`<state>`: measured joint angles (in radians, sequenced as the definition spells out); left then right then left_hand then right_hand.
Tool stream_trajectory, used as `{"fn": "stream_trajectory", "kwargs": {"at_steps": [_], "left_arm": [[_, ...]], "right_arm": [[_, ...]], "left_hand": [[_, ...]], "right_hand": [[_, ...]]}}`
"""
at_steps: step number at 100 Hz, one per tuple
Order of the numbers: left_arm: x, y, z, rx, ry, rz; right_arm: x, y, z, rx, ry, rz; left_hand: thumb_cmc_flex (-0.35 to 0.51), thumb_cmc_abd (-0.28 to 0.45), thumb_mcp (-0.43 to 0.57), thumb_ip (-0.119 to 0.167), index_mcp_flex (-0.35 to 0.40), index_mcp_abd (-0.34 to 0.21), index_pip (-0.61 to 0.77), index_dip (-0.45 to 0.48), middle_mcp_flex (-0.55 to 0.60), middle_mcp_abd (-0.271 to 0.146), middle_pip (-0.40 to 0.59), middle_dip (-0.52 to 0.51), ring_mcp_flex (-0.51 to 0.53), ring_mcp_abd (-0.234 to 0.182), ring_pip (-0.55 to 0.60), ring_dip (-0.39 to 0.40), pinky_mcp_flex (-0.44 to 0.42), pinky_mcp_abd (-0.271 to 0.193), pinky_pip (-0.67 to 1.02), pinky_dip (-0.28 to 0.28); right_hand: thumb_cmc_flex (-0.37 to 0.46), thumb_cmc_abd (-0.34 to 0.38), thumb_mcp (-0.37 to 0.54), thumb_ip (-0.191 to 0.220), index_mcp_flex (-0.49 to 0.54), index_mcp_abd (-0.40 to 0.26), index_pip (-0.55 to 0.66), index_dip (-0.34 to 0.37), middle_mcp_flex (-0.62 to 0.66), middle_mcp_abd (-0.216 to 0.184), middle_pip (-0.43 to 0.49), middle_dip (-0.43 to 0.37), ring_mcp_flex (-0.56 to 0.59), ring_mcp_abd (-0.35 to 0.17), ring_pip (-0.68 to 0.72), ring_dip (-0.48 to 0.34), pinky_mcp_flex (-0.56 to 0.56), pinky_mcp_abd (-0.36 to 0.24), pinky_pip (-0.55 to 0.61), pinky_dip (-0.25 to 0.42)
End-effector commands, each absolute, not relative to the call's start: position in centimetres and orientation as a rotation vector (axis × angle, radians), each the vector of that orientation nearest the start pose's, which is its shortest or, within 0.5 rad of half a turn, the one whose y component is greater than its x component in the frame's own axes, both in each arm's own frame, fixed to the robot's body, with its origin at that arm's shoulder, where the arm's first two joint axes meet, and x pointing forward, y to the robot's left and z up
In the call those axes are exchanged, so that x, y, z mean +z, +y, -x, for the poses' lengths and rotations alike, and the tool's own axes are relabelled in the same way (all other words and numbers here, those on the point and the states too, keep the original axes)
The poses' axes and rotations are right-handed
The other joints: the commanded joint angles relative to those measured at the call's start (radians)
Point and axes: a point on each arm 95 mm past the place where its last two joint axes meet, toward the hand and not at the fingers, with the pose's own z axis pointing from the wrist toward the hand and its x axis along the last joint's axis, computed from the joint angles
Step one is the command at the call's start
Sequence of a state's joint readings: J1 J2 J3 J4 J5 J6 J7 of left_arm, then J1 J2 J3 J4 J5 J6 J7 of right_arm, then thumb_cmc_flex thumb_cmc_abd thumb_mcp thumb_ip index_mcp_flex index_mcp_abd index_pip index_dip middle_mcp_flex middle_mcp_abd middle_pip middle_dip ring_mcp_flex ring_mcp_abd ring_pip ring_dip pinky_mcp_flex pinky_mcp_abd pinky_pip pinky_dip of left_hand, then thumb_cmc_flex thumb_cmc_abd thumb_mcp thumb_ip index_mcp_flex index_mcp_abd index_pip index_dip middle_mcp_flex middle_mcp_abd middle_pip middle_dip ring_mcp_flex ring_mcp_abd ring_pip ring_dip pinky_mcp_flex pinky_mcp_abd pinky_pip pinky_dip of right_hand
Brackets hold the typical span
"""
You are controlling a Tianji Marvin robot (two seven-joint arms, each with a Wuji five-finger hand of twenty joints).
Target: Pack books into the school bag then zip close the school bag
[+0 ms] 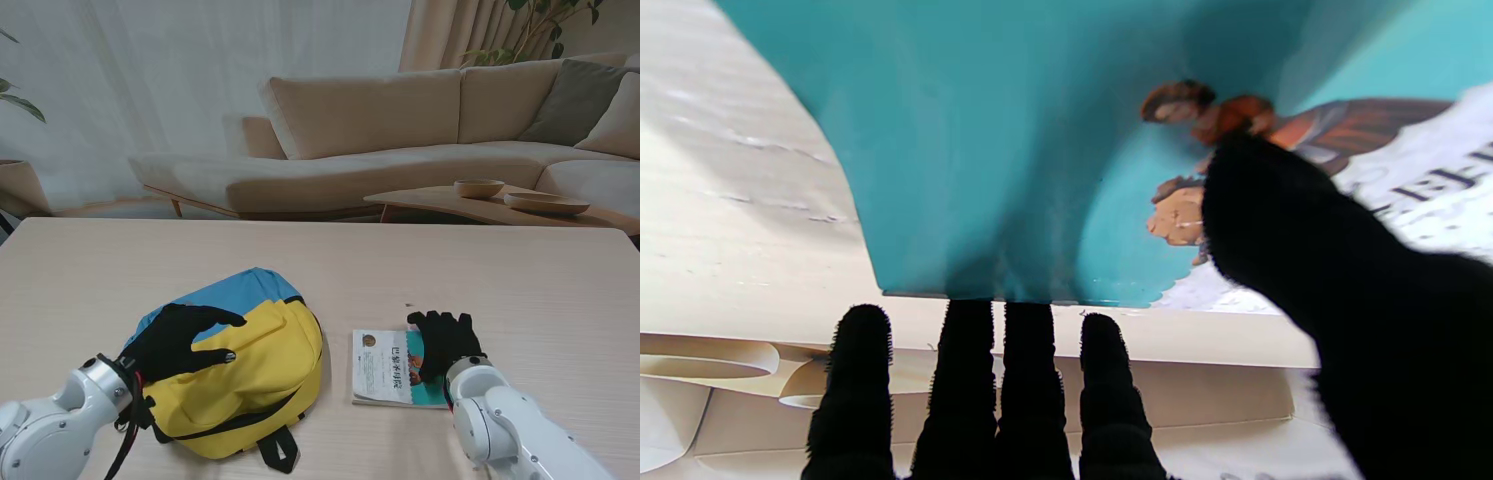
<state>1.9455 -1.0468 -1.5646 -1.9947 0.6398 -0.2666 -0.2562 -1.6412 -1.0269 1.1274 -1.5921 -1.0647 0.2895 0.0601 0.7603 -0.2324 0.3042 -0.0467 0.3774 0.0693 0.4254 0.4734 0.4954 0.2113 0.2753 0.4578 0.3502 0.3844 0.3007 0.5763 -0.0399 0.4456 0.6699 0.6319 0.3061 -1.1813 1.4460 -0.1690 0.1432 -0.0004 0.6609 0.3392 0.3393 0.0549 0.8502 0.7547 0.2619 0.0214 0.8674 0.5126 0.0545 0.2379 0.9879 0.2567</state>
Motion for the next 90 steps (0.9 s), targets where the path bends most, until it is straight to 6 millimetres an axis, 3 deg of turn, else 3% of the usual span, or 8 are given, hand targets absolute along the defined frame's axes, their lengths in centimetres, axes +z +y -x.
{"fn": "stream_trajectory", "kwargs": {"at_steps": [1,15,32,38,53,74,79,90], "left_arm": [[-26.83,3.39,-31.11,-1.783,1.599,1.404],[-26.81,3.39,-31.1,-1.781,1.603,1.401],[-26.8,3.39,-31.1,-1.774,1.611,1.397],[-26.78,3.38,-31.1,-1.772,1.616,1.395],[-26.7,3.35,-31.05,-1.766,1.627,1.392],[-26.63,3.35,-30.99,-1.765,1.63,1.386],[-26.61,3.35,-30.97,-1.764,1.631,1.385],[-26.58,3.36,-30.94,-1.765,1.629,1.383]], "right_arm": [[-44.77,-3.49,-32.54,0.898,1.704,-1.465],[-44.97,-3.31,-32.59,0.914,1.696,-1.453],[-45.09,-3.17,-32.62,0.935,1.676,-1.444],[-45.22,-3.12,-32.69,0.948,1.659,-1.437],[-45.37,-2.97,-32.84,0.98,1.619,-1.437],[-45.26,-2.74,-33.03,1.015,1.585,-1.425],[-45.2,-2.66,-33.06,1.025,1.576,-1.42],[-44.95,-2.52,-33.14,1.046,1.558,-1.41]], "left_hand": [[-0.019,-0.004,0.027,0.019,-0.033,0.01,-0.001,-0.017,-0.026,-0.015,0.01,0.012,-0.03,-0.027,-0.023,-0.014,-0.018,-0.025,-0.032,0.019],[-0.021,-0.007,0.027,0.019,-0.039,0.011,-0.003,-0.018,-0.03,-0.017,0.012,0.014,-0.032,-0.029,-0.022,-0.013,-0.019,-0.028,-0.034,0.019],[-0.022,-0.01,0.029,0.019,-0.043,0.011,-0.004,-0.018,-0.036,-0.016,0.013,0.015,-0.038,-0.031,-0.022,-0.012,-0.021,-0.029,-0.037,0.02],[-0.023,-0.011,0.029,0.018,-0.045,0.009,-0.006,-0.019,-0.038,-0.018,0.013,0.016,-0.041,-0.032,-0.024,-0.012,-0.022,-0.031,-0.039,0.019],[-0.023,-0.014,0.029,0.018,-0.046,0.008,-0.01,-0.022,-0.042,-0.019,0.012,0.016,-0.046,-0.032,-0.026,-0.012,-0.023,-0.035,-0.043,0.02],[-0.023,-0.018,0.032,0.017,-0.044,0.009,-0.012,-0.024,-0.043,-0.017,0.014,0.018,-0.051,-0.034,-0.029,-0.013,-0.022,-0.036,-0.045,0.021],[-0.024,-0.018,0.033,0.017,-0.044,0.009,-0.012,-0.024,-0.045,-0.018,0.014,0.019,-0.052,-0.034,-0.029,-0.013,-0.023,-0.038,-0.046,0.022],[-0.024,-0.02,0.035,0.017,-0.043,0.011,-0.011,-0.024,-0.048,-0.016,0.015,0.02,-0.057,-0.035,-0.032,-0.014,-0.024,-0.04,-0.049,0.022]], "right_hand": [[0.387,0.05,-0.041,0.011,0.017,0.012,0.019,-0.012,0.165,-0.223,0.421,0.229,0.061,-0.044,0.147,0.074,0.01,0.017,0.032,0.022],[0.442,0.061,-0.019,0.024,0.061,0.003,0.048,-0.006,0.264,-0.274,0.465,0.37,0.167,-0.041,0.243,0.131,0.045,0.017,0.078,0.051],[0.538,0.056,-0.019,-0.089,0.177,-0.013,0.108,0.009,0.409,-0.3,0.518,0.474,0.297,-0.002,0.335,0.184,0.114,0.025,0.138,0.09],[0.576,0.053,-0.027,-0.116,0.246,-0.033,0.144,0.029,0.47,-0.307,0.537,0.472,0.344,0.023,0.38,0.16,0.148,0.036,0.159,0.105],[0.587,0.083,0.013,-0.112,0.41,-0.07,0.216,0.094,0.572,-0.313,0.577,0.415,0.435,0.03,0.46,0.089,0.213,0.072,0.179,0.121],[0.585,0.089,0.014,-0.111,0.751,-0.248,0.372,0.273,0.616,-0.305,0.599,0.387,0.481,0.029,0.497,0.04,0.254,0.107,0.178,0.119],[0.585,0.092,0.014,-0.11,0.822,-0.286,0.381,0.374,0.621,-0.303,0.603,0.385,0.486,0.028,0.504,0.03,0.259,0.114,0.178,0.118],[0.575,0.114,0.013,-0.108,0.97,-0.352,0.446,0.421,0.631,-0.293,0.611,0.391,0.493,0.031,0.507,0.025,0.266,0.12,0.176,0.116]]}}
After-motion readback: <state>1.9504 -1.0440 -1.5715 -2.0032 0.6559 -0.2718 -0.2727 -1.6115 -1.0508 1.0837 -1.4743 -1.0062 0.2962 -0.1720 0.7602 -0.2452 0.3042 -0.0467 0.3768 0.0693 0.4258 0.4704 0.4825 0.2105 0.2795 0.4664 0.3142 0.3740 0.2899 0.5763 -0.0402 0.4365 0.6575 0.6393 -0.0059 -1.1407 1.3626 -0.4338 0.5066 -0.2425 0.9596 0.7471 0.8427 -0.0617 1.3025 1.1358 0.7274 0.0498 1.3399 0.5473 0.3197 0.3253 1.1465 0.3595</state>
